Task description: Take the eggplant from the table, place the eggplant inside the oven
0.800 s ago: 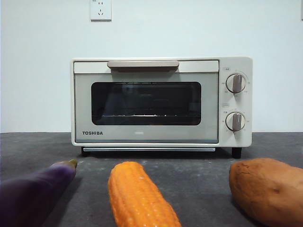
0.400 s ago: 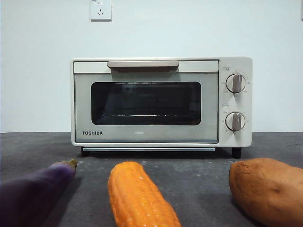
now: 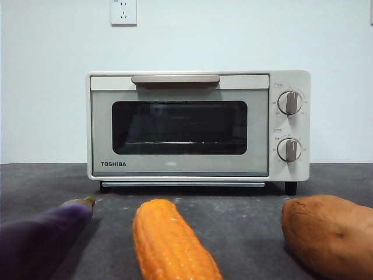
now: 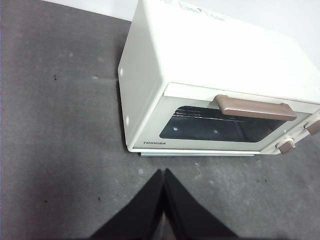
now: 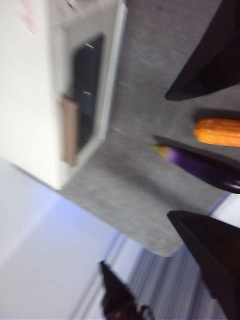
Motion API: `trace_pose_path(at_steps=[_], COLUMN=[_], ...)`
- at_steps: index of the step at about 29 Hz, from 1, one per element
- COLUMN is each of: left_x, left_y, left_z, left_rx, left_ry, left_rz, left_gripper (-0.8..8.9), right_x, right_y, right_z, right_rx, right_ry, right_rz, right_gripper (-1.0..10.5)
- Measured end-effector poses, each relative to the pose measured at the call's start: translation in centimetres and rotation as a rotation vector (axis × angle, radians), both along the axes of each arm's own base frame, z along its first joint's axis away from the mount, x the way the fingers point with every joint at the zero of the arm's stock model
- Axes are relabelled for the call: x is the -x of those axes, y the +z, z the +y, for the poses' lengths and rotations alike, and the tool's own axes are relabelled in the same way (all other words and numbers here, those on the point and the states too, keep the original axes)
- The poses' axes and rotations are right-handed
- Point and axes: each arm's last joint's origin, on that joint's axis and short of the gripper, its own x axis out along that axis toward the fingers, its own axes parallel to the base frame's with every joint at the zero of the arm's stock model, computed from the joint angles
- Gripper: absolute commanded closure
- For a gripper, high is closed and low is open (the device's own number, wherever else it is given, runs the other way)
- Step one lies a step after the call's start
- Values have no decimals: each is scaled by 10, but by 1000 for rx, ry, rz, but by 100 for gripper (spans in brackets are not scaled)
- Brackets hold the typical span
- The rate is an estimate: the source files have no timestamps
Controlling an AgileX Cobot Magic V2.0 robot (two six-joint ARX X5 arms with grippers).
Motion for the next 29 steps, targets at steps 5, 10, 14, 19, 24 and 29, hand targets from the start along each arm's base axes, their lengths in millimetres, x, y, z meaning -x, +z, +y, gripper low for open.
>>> trace_pose_path(at_steps=[5,10,14,19,24,29], left_x=[0,0,0,0,0,-1], left_y=[0,0,0,0,0,0], left_z=[0,0,0,0,1,2], left_rx=[0,0,0,-7,-44,-65], left_ry=[0,0,0,-3,19,40], left_rz=[0,0,0,-3,-13,-17], left_gripper=[807,807,807,807,807,807], right_x=[-20,-31,-32,-31,-28,-34], right_y=[-18,-41,-57,-74,-123,-158], right_z=[39,97,145,232,280,299], right_rx=[108,190,278,403,588,633], right_ry=[55,174,276,404,370,331], right_rz=[92,148,208,231,240,257], right_gripper=[588,588,588,588,588,588])
